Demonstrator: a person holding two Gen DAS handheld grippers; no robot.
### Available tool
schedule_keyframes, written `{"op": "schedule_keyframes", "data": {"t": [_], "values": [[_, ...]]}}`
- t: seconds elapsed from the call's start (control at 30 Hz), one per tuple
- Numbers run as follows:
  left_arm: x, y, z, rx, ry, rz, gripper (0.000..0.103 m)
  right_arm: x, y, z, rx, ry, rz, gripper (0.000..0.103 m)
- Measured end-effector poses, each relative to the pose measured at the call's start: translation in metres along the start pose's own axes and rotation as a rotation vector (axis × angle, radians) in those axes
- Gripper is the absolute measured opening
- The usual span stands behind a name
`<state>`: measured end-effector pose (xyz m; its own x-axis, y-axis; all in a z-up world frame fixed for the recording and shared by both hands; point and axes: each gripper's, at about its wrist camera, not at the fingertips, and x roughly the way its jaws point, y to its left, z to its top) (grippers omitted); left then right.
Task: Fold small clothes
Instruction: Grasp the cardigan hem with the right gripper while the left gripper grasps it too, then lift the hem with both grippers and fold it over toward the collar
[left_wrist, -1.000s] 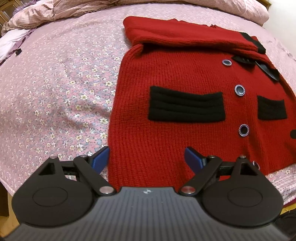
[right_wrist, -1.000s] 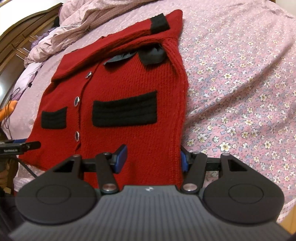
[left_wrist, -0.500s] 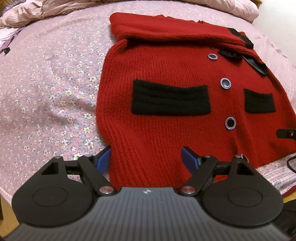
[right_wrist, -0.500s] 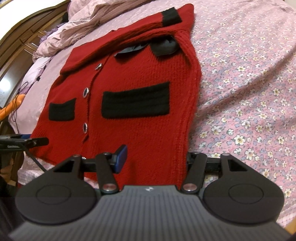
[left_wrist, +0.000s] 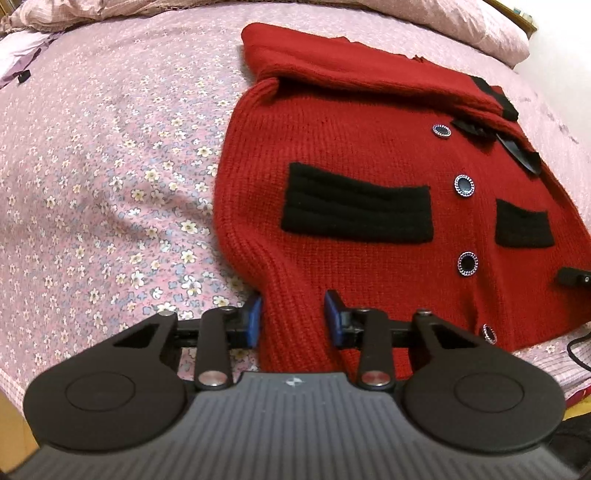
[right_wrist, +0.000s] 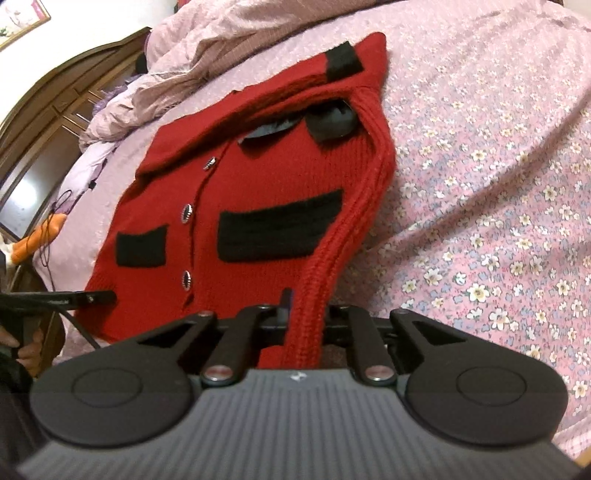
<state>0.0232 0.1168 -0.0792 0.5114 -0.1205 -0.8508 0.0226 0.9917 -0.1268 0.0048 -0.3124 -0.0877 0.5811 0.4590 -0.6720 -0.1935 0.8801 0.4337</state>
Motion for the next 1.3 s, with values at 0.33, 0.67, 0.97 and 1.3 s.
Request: {"op": "schedule_keyframes", "data": {"t": [0.33,0.67,0.97,1.3], "values": [[-0.005,-0.009,-0.002,0.041,-0.030,0.062,0.028,-0.003,0.001,0.002,0.004,-0.025,0.012,0.011],[-0.036,-0.016,0.012,0.005,-0.132,-0.002,0.024,-0.011,0.010,0.018,-0.009,-0.115,0.067,0.010],[-0.050,-0.024,0.056,-0.031,-0.238,-0.040,0.023,-0.006,0.012,0.052,0.022,-0.205,0.103,0.010],[-0.068,-0.019,0.111,-0.107,-0.343,-0.062,0.023,-0.008,0.005,0.094,0.137,-0.344,0.157,0.010]]}}
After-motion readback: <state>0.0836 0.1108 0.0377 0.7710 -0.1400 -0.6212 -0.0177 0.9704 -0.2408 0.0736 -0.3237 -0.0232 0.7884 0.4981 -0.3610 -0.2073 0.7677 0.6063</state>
